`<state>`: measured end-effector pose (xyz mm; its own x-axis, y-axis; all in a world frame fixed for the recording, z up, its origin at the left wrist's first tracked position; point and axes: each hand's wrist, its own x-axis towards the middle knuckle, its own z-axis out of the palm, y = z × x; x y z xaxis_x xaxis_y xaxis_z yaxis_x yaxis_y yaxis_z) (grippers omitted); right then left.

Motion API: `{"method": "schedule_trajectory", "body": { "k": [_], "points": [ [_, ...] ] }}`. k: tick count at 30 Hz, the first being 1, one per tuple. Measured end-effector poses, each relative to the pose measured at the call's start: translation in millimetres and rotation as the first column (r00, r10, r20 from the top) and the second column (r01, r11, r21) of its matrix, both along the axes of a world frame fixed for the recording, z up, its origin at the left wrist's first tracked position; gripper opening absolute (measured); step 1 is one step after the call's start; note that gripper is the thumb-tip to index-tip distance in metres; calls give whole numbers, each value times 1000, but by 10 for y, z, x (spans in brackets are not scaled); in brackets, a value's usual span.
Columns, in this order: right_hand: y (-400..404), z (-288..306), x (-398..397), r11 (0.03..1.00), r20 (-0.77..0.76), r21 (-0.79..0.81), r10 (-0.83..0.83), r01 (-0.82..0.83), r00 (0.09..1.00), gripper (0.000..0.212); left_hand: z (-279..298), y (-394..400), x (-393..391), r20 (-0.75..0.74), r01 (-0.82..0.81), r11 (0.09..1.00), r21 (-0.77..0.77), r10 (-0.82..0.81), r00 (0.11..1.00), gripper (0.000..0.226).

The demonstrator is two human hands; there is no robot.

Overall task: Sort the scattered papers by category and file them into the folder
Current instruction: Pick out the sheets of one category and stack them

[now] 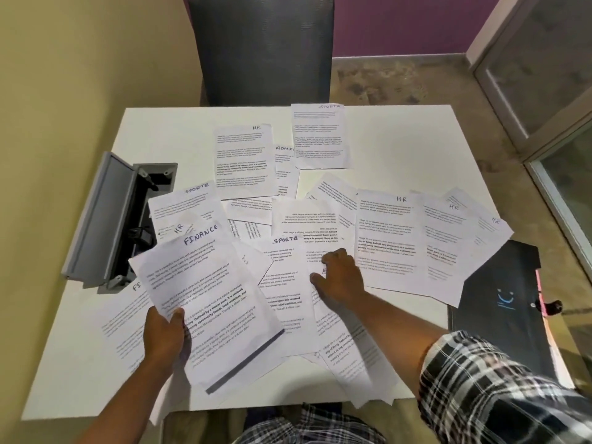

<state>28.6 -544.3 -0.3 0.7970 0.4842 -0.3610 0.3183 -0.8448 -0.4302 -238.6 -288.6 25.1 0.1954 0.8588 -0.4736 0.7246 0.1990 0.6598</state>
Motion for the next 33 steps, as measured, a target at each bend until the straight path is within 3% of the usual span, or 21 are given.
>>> {"method": "schedule_trajectory", "body": {
  "k": [2, 5, 8, 13, 19, 24, 27, 30, 33],
  "points": [
    [163, 12, -214, 999, 24, -41, 9, -8, 1000, 68, 78, 52, -94, -18, -44, 999, 12, 44, 999, 35],
    [372, 11, -515, 985, -37, -102, -144, 140, 989, 94, 187, 113, -307, -26, -101, 995, 24, 101, 995, 40],
    [436, -60, -703, 967, -44, -177, -195, 184, 980, 108, 214, 158, -595, -64, -133, 991, 25, 134, 989, 32],
    [506, -64, -727, 954, -87, -167, -264, 247, 961, 80, 201, 188, -1011, -100, -211, 978, 0, 210, 973, 28],
    [329, -24, -424, 947, -138, -53, -321, 317, 937, 29, 114, 157, -1280, -112, -215, 974, -66, 207, 972, 28],
    [-87, 106, 10, 918, -27, -89, -389, 386, 921, 26, 109, 83, -1324, -119, -191, 977, -96, 179, 977, 30],
    [-232, 188, 167, 864, 114, -146, -469, 482, 876, 43, 78, 9, -1259, -82, -116, 987, -113, 107, 991, 33],
    [-121, 295, 41, 875, 228, -31, -464, 483, 856, 54, 43, -89, -1072, -10, -27, 993, -114, 26, 1000, 35],
    [107, 383, -258, 931, 15, 155, -335, 329, 942, 26, 27, -209, -774, 46, 61, 990, -127, -56, 997, 33]
  ]
}}
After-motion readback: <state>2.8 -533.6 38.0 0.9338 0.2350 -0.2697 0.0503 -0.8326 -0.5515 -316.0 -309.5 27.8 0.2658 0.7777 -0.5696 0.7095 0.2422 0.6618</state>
